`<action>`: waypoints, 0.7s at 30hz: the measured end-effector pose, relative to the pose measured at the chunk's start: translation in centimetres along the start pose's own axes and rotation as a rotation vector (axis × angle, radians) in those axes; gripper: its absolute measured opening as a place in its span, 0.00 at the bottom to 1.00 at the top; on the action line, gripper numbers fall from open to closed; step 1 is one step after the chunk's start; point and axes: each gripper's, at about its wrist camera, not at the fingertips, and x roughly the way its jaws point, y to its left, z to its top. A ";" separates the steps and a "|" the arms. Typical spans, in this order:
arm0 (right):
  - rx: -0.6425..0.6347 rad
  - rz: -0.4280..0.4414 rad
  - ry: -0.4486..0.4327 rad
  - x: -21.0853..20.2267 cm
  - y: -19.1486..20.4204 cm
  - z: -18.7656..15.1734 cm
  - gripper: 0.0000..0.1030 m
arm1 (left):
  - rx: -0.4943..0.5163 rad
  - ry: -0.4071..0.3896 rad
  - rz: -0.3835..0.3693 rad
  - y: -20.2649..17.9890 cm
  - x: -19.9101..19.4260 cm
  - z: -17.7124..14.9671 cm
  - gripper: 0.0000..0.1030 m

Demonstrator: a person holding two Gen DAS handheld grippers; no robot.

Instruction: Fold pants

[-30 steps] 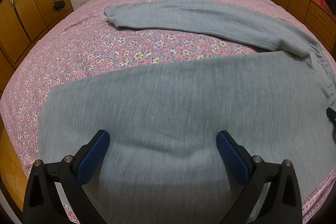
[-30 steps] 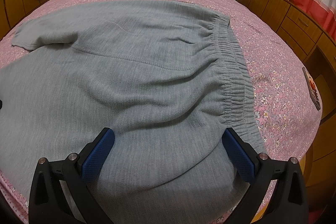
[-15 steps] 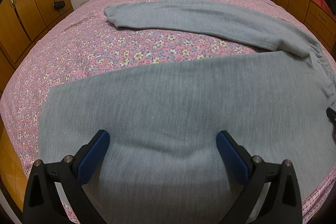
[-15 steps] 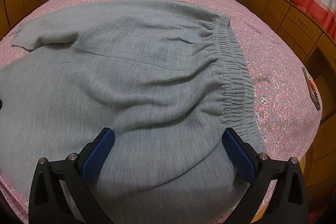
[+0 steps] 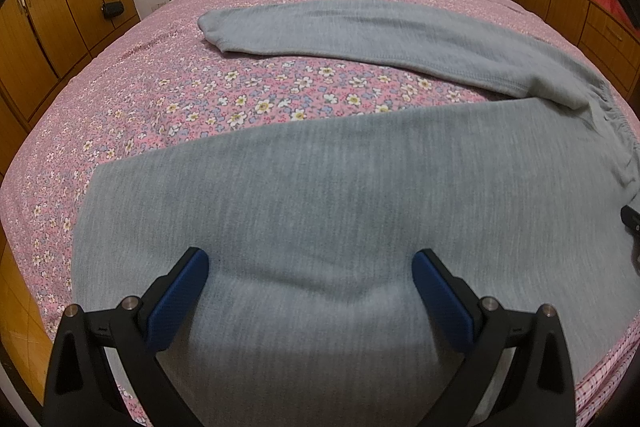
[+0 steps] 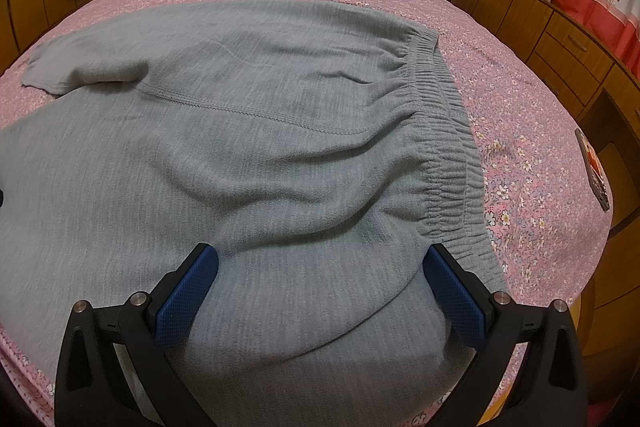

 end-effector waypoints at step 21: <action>0.017 0.056 0.058 -0.1 -0.8 1.0 0.97 | 0.036 0.074 -0.061 0.2 -0.5 1.3 1.00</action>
